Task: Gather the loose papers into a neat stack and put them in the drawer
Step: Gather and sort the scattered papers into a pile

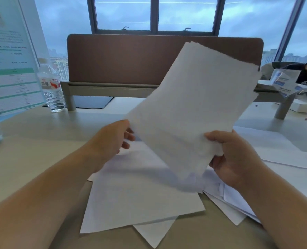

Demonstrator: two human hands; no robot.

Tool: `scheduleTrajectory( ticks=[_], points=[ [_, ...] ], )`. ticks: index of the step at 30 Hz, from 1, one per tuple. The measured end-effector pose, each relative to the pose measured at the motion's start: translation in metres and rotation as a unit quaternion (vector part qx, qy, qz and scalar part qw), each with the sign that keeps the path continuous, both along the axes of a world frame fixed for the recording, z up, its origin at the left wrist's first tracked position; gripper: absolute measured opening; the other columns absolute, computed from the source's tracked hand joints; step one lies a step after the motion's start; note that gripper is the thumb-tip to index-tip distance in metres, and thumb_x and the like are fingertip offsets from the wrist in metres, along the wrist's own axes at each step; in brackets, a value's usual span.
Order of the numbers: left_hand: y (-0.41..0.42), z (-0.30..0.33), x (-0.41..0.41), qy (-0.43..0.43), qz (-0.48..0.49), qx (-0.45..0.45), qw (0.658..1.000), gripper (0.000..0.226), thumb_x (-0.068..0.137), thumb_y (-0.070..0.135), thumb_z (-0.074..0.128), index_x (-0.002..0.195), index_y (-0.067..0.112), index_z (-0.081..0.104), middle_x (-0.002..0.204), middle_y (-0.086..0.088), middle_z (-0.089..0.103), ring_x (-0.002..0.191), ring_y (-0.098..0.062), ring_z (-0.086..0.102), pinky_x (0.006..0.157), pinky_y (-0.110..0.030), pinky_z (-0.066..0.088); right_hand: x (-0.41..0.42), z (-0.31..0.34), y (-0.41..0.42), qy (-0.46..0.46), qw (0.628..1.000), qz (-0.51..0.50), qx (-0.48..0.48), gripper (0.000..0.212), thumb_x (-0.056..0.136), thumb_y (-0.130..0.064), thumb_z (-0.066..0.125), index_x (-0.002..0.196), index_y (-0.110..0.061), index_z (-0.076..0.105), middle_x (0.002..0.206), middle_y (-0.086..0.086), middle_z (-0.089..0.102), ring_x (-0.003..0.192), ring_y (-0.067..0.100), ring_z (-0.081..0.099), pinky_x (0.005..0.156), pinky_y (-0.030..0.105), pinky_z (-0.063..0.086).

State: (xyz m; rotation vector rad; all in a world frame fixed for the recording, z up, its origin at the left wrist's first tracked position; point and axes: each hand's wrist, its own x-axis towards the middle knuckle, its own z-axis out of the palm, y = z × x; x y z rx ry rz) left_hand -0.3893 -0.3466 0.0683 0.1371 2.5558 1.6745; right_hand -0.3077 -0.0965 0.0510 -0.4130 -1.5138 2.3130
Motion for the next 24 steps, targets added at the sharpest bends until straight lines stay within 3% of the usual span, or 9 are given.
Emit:
scheduleTrajectory(
  ticks=[2, 4, 7, 10, 13, 15, 17, 19, 24],
  points=[
    [0.001, 0.001, 0.001, -0.004, -0.004, 0.061, 0.998, 0.052, 0.108, 0.047, 0.030, 0.093, 0.013, 0.067, 0.103, -0.015, 0.079, 0.082, -0.025, 0.071, 0.083, -0.040, 0.051, -0.001, -0.002, -0.002, -0.020, 1.000, -0.007, -0.006, 0.032, 0.093, -0.008, 0.066, 0.123, -0.017, 0.067, 0.105, 0.007, 0.079, 0.091, 0.028, 0.075, 0.078, 0.042, 0.061],
    [0.000, 0.000, 0.002, 0.028, -0.028, -0.008, 0.999, 0.064, 0.109, 0.056, 0.023, 0.097, 0.015, 0.070, 0.099, -0.009, 0.079, 0.091, -0.029, 0.073, 0.089, -0.043, 0.053, -0.002, -0.002, -0.001, -0.056, 0.997, -0.046, 0.003, 0.032, 0.094, -0.009, 0.069, 0.125, -0.017, 0.067, 0.110, 0.010, 0.077, 0.098, 0.034, 0.073, 0.085, 0.053, 0.059],
    [-0.012, 0.000, -0.004, 0.075, -0.014, -0.280, 0.957, 0.058, 0.103, 0.065, 0.035, 0.109, 0.015, 0.064, 0.121, -0.011, 0.070, 0.103, -0.033, 0.064, 0.094, -0.044, 0.050, 0.000, 0.002, 0.003, -0.099, 0.990, -0.091, 0.036, 0.032, 0.093, -0.008, 0.069, 0.121, -0.022, 0.067, 0.109, 0.011, 0.075, 0.096, 0.036, 0.070, 0.077, 0.058, 0.059],
    [-0.027, 0.000, -0.004, 0.010, -0.008, -0.517, 0.856, 0.099, 0.077, 0.089, 0.053, 0.150, 0.023, 0.045, 0.153, -0.010, 0.050, 0.135, -0.033, 0.053, 0.110, -0.043, 0.045, 0.005, 0.008, 0.006, -0.138, 0.983, -0.077, 0.093, 0.026, 0.093, -0.002, 0.063, 0.114, -0.017, 0.064, 0.102, 0.016, 0.072, 0.084, 0.036, 0.070, 0.068, 0.055, 0.060],
    [-0.032, 0.006, -0.002, -0.009, -0.019, -0.543, 0.839, 0.116, 0.066, 0.093, 0.063, 0.154, 0.021, 0.040, 0.153, -0.009, 0.050, 0.136, -0.030, 0.052, 0.109, -0.039, 0.046, 0.010, 0.010, 0.007, -0.178, 0.968, -0.033, 0.176, 0.022, 0.085, 0.002, 0.065, 0.106, -0.005, 0.062, 0.102, 0.028, 0.071, 0.075, 0.037, 0.070, 0.069, 0.055, 0.060],
    [-0.032, 0.009, -0.003, -0.011, -0.029, -0.528, 0.848, 0.112, 0.066, 0.088, 0.070, 0.150, 0.019, 0.043, 0.144, -0.006, 0.059, 0.124, -0.026, 0.059, 0.102, -0.036, 0.049, 0.009, 0.006, 0.009, -0.203, 0.945, -0.031, 0.253, 0.039, 0.073, -0.005, 0.072, 0.111, -0.007, 0.060, 0.105, 0.027, 0.069, 0.083, 0.041, 0.071, 0.067, 0.061, 0.062],
    [-0.032, 0.009, -0.003, -0.020, -0.029, -0.505, 0.862, 0.110, 0.063, 0.085, 0.076, 0.146, 0.019, 0.046, 0.130, -0.003, 0.066, 0.102, -0.020, 0.065, 0.095, -0.035, 0.054, 0.007, 0.003, 0.010, -0.219, 0.903, -0.044, 0.367, 0.045, 0.075, -0.009, 0.073, 0.116, -0.014, 0.055, 0.105, 0.015, 0.066, 0.086, 0.034, 0.067, 0.060, 0.043, 0.061],
    [-0.031, 0.009, -0.003, -0.021, -0.030, -0.497, 0.867, 0.110, 0.061, 0.083, 0.078, 0.145, 0.019, 0.047, 0.120, -0.002, 0.066, 0.090, -0.017, 0.064, 0.092, -0.035, 0.056, 0.007, -0.001, 0.013, -0.213, 0.868, -0.059, 0.444, 0.034, 0.083, -0.007, 0.066, 0.113, -0.020, 0.055, 0.100, 0.005, 0.064, 0.083, 0.024, 0.060, 0.063, 0.034, 0.051],
    [-0.034, 0.008, -0.004, -0.006, 0.004, -0.518, 0.855, 0.121, 0.061, 0.086, 0.075, 0.154, 0.019, 0.035, 0.147, -0.013, 0.043, 0.130, -0.033, 0.056, 0.108, -0.043, 0.048, 0.006, 0.002, 0.017, -0.186, 0.860, -0.084, 0.467, 0.033, 0.081, 0.001, 0.051, 0.103, -0.019, 0.064, 0.092, 0.002, 0.067, 0.080, 0.023, 0.060, 0.069, 0.035, 0.049]
  ],
)
